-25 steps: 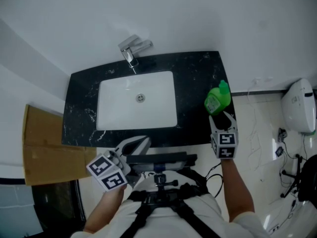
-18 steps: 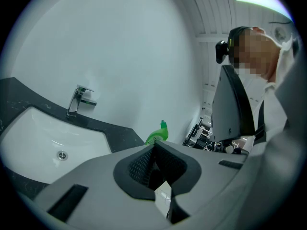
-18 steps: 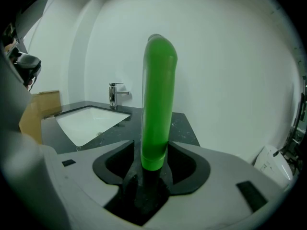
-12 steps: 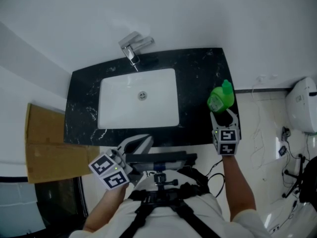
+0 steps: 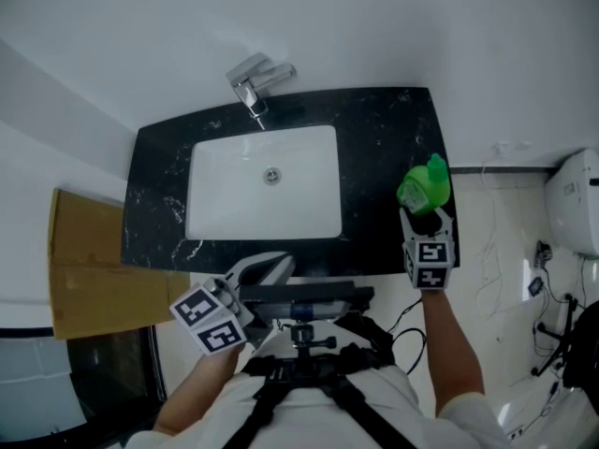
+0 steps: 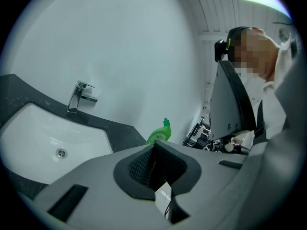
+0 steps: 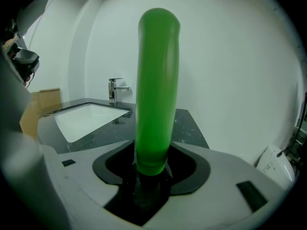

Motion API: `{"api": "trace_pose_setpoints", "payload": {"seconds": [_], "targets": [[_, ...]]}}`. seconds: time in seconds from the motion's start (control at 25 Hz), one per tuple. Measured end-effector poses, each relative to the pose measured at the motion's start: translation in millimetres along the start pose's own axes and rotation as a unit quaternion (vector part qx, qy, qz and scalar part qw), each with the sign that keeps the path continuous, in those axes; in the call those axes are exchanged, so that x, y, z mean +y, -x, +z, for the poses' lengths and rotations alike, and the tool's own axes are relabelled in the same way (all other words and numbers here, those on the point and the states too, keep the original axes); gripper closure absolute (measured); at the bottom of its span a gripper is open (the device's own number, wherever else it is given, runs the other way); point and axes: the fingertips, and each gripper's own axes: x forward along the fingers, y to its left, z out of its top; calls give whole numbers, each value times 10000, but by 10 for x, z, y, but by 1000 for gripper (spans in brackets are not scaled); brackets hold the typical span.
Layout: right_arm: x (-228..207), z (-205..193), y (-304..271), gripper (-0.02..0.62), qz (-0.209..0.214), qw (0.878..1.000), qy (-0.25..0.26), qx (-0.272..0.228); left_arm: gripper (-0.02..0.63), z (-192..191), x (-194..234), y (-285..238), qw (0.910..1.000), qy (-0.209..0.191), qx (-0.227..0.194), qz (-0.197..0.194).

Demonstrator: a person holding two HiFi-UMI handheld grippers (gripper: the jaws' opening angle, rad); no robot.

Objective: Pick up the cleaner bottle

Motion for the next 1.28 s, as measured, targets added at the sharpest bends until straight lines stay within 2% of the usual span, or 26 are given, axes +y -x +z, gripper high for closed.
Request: {"api": "trace_pose_setpoints", "payload": {"seconds": [1.28], "targets": [[22,199,-217,368,284,9987,-256,-330,611,-54,47,-19,9999,123,35,55]]}}
